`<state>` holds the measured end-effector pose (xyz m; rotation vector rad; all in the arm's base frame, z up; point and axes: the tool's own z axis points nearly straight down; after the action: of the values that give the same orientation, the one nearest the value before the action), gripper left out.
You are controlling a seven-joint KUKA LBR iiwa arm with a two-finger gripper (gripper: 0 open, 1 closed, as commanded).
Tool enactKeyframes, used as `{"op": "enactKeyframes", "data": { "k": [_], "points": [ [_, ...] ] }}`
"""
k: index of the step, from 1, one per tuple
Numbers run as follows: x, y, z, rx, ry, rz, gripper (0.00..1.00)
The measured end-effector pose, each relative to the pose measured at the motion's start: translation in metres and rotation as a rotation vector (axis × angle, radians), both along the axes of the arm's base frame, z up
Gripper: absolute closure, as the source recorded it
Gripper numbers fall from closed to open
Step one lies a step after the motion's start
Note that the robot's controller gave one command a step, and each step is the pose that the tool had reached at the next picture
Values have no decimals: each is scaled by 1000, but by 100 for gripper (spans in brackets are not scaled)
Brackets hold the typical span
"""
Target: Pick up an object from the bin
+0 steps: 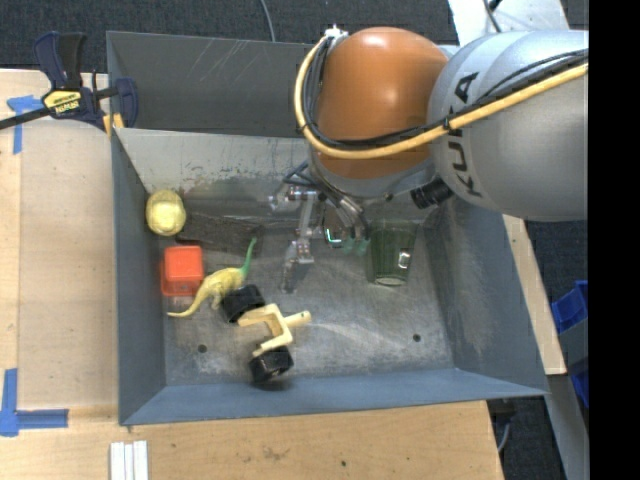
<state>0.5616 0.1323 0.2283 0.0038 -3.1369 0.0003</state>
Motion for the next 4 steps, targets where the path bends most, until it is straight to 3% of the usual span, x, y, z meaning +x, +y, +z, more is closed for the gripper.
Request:
{"op": "enactKeyframes", "data": {
  "k": [1,2,3,4],
  "points": [
    [2,-1,4,1,-8,-2,0],
    [29,26,-62,2,-14,36,0],
    [29,44,-79,1,-5,342,0],
    [32,40,-107,1,-10,482,0]
  ]
}}
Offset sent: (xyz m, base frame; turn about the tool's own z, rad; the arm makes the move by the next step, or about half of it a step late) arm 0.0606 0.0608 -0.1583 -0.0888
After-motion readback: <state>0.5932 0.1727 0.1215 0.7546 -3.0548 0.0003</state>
